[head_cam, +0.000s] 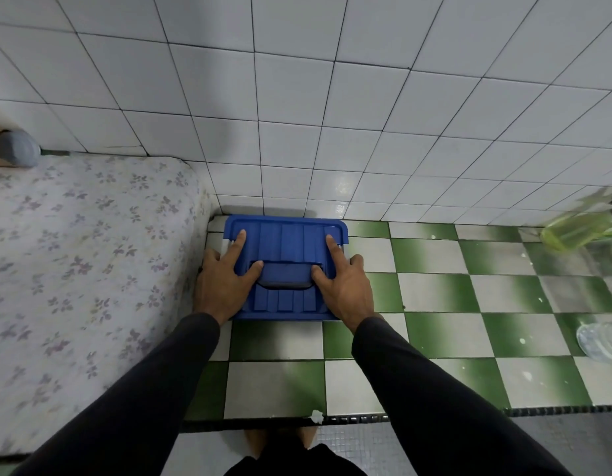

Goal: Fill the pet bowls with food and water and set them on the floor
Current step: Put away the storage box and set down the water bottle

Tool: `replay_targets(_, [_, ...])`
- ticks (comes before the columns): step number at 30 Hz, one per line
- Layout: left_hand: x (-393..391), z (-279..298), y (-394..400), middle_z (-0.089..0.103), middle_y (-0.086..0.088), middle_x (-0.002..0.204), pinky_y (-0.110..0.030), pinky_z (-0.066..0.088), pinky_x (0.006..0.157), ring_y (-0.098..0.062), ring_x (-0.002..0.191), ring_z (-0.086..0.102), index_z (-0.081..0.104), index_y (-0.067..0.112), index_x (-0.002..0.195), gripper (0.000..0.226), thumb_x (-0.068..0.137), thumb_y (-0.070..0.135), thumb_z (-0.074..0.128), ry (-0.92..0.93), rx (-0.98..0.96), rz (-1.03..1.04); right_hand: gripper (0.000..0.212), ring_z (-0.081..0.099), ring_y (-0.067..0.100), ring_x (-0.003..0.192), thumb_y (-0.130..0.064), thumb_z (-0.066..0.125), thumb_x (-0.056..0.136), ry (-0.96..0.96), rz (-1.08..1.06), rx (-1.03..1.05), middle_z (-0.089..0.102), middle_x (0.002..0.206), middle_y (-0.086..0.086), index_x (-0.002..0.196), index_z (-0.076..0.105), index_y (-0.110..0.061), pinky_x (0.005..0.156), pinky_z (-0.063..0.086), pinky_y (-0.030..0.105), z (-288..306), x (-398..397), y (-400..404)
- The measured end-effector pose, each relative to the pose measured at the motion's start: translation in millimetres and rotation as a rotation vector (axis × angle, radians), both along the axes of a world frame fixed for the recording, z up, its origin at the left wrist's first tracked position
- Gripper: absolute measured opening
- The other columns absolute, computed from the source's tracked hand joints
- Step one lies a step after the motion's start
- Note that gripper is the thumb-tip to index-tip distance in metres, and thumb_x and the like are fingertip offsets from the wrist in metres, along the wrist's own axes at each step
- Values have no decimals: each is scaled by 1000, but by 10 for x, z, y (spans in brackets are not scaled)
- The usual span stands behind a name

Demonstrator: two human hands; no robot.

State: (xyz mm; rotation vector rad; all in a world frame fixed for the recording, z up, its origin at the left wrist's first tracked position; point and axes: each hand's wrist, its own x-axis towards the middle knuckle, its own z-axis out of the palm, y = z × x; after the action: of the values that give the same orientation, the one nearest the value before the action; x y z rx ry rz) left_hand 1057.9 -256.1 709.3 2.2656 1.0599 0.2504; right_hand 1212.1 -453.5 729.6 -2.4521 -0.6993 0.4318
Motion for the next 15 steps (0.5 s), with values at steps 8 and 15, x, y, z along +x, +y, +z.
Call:
replay_targets(8, [-272, 261, -182, 39, -3, 120, -33, 44, 86, -20, 100, 48, 21, 52, 159, 76, 92, 68, 55, -28, 3, -5, 73, 58, 25, 91, -68, 48, 94, -40, -51, -14, 39, 117, 6, 155, 12, -54, 86, 58, 40, 174, -328, -179])
replay_targets(15, [-568, 447, -495, 42, -8, 134, -39, 50, 94, -29, 115, 55, 20, 54, 158, 75, 93, 69, 53, -12, -5, 6, 71, 53, 21, 90, -70, 48, 92, -58, -74, 19, 37, 115, 3, 152, 13, -58, 87, 59, 40, 237, -620, -462])
